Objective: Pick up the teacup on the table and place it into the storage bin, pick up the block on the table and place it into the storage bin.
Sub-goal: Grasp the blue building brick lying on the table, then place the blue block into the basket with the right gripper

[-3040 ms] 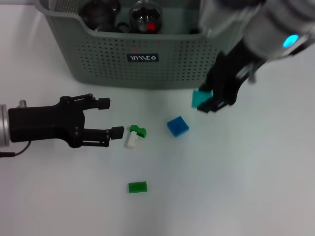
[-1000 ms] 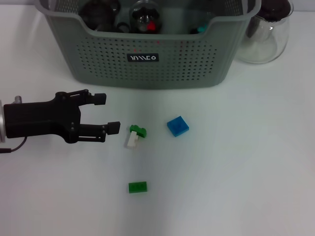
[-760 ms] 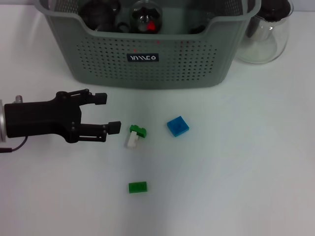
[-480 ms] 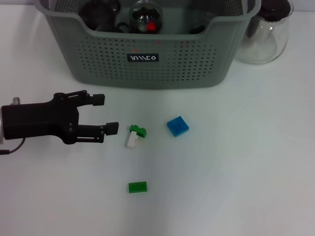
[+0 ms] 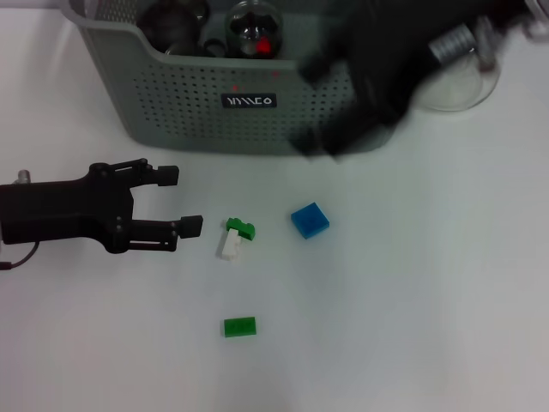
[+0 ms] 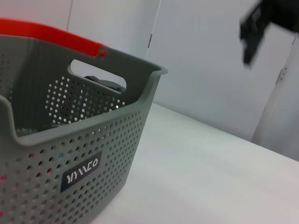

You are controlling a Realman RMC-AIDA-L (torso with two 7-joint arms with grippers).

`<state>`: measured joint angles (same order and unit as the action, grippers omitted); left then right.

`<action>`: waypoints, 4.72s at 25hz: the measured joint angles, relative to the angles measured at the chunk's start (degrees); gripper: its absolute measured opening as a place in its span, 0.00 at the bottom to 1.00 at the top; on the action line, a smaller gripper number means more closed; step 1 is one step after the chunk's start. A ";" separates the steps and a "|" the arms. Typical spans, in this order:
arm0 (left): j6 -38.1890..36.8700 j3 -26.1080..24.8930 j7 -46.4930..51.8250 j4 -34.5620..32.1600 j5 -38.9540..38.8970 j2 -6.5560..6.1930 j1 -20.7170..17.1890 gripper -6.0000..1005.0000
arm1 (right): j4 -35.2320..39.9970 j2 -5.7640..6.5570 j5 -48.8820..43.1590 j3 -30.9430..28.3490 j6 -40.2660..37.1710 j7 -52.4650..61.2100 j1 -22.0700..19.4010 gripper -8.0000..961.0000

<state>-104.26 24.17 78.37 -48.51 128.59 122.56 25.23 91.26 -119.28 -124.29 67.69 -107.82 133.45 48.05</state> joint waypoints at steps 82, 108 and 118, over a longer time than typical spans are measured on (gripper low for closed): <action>0.25 -0.30 -1.17 0.43 -0.01 0.14 -0.36 0.87 | -46.63 -1.80 -9.86 42.15 42.13 27.78 11.88 0.47; -0.68 -1.49 -0.72 -0.10 0.43 -0.04 -0.29 0.87 | -16.27 0.46 -28.11 -4.85 22.94 18.34 17.75 0.45; -0.56 -1.49 -0.68 -0.10 0.57 -0.13 0.01 0.87 | -35.82 -0.23 -39.84 -0.33 37.78 17.46 17.99 0.45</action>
<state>-104.82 22.67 77.70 -48.61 129.16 122.43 25.24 55.44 -119.51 -164.13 67.37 -70.04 150.91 66.04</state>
